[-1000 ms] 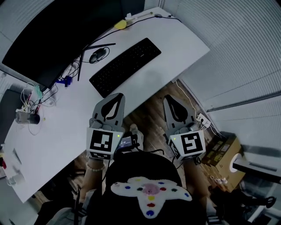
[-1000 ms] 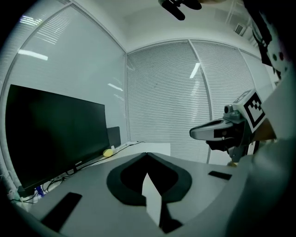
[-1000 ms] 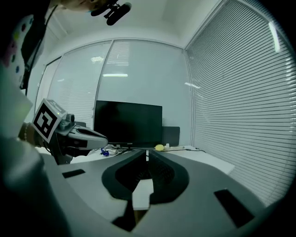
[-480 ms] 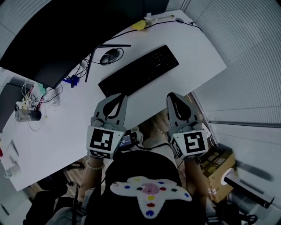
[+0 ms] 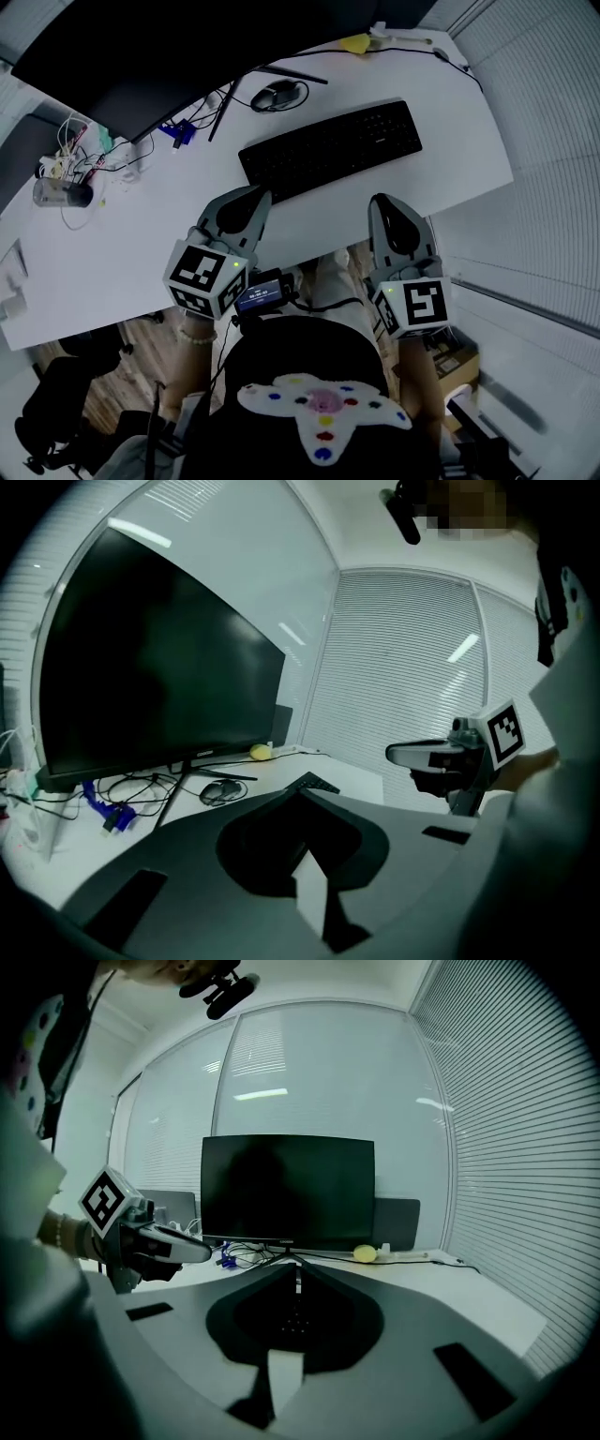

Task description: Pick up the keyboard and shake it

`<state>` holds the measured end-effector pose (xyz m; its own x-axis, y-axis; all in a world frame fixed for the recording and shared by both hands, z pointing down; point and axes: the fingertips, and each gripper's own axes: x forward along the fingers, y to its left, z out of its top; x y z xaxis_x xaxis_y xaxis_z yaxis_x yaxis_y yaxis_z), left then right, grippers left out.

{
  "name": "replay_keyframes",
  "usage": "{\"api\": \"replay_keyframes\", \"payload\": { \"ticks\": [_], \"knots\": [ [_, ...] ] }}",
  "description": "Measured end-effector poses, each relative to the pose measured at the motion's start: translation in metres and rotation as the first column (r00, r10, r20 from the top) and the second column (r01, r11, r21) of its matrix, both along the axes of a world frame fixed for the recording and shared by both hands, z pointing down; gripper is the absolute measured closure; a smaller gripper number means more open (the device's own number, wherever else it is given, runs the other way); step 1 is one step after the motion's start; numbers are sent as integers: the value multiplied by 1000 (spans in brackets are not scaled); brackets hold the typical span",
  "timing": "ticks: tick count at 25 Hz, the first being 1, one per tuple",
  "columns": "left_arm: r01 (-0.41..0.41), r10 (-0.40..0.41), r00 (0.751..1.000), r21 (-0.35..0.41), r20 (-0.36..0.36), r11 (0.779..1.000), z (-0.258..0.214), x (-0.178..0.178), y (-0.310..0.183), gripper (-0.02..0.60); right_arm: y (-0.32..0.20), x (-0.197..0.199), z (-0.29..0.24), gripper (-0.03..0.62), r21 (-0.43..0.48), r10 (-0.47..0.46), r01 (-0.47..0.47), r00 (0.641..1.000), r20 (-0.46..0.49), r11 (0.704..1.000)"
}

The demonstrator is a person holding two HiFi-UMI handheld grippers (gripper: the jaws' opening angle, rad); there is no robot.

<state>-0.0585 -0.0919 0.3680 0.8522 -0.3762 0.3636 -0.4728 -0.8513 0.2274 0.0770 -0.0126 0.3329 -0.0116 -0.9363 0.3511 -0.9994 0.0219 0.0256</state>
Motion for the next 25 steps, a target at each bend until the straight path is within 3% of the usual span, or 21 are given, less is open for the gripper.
{"api": "replay_keyframes", "payload": {
  "ticks": [4,11,15,18,20,25],
  "knots": [
    [108,-110,993,31,52,994,21,-20,-14,566,-10,-2,10,553,-20,-55,55,998,5,998],
    [228,-225,974,-124,40,966,62,-38,-35,566,-19,1,23,553,-60,-104,106,994,25,993],
    [276,-268,961,-276,69,920,97,-44,-43,565,-22,7,29,553,-81,-113,115,993,28,990],
    [298,-303,952,-386,49,873,114,-47,-48,560,-21,12,34,553,-101,-116,118,993,26,988],
    [302,-326,945,-448,23,842,122,-46,-53,501,-22,15,36,553,-109,-120,122,992,25,987],
    [279,-314,949,-544,31,791,145,-33,-59,388,-24,23,41,553,-130,-109,112,994,31,985]
  ]
}}
